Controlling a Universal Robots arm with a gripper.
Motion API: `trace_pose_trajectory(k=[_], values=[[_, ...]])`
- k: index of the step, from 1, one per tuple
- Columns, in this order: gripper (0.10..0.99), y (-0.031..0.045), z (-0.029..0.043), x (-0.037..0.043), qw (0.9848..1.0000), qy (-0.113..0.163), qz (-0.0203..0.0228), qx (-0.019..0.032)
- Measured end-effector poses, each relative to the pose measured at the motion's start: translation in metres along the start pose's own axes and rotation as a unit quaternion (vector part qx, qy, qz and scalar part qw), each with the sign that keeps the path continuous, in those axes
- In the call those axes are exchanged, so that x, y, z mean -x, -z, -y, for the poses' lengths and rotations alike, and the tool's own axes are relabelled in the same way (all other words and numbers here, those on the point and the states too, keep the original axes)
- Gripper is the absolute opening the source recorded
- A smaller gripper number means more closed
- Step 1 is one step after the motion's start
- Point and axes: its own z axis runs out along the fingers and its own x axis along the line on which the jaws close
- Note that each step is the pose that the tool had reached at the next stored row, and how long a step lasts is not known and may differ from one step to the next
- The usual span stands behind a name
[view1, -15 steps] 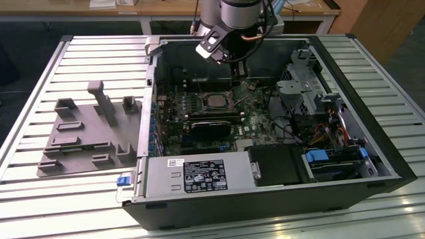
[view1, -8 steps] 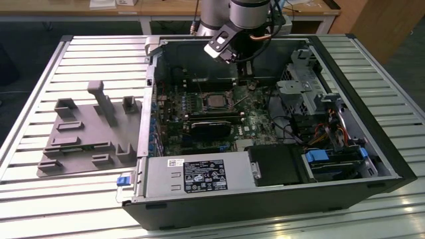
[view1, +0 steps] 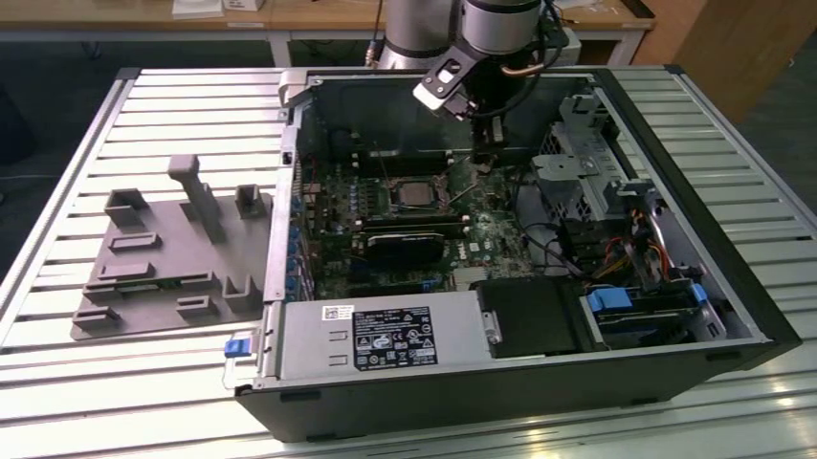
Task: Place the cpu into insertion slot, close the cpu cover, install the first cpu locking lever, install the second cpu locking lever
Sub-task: 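Close the cpu cover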
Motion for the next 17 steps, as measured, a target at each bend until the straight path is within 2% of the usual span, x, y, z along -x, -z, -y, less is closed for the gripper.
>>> trace_pose_trajectory(k=[8,14,17], values=[[0.102,-0.0045,-0.0168,-0.0013,1.0000,0.000,0.0001,-0.0004],[0.102,-0.0153,-0.0191,-0.0011,1.0000,0.000,0.0001,-0.0042],[0.102,-0.0169,-0.0191,-0.0010,1.0000,0.000,0.0004,-0.0055]])
